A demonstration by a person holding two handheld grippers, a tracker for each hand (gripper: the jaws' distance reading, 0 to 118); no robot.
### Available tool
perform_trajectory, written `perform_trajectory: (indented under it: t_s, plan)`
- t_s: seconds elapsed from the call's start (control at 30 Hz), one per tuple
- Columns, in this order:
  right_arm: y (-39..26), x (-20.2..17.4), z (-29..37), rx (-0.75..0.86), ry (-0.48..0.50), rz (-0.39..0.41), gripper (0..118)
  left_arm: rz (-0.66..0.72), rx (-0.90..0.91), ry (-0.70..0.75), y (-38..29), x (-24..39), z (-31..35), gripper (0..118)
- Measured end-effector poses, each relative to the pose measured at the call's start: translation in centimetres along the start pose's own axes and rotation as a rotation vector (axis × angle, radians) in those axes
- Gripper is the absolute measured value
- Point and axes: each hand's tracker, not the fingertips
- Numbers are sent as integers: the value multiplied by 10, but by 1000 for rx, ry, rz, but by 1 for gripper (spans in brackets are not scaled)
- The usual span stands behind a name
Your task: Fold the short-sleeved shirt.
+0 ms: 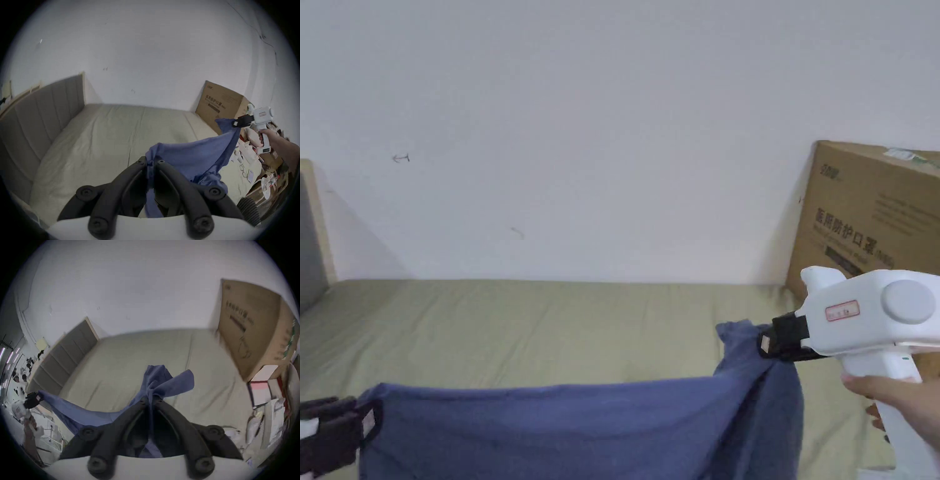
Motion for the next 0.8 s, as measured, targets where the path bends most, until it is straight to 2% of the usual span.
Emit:
perform_trajectory:
  t_s: [0.17,0.43,0.8]
  plan:
    - [38,-21,93,151,-35,24,3,-82,77,6,76,21,12,6]
    - [103,-50,170,318,-100,56,3,-77,165,-9,173,34,23,6]
    - [207,-64,172,435,-194,78,3,-31,259,25,253,35,-13,6]
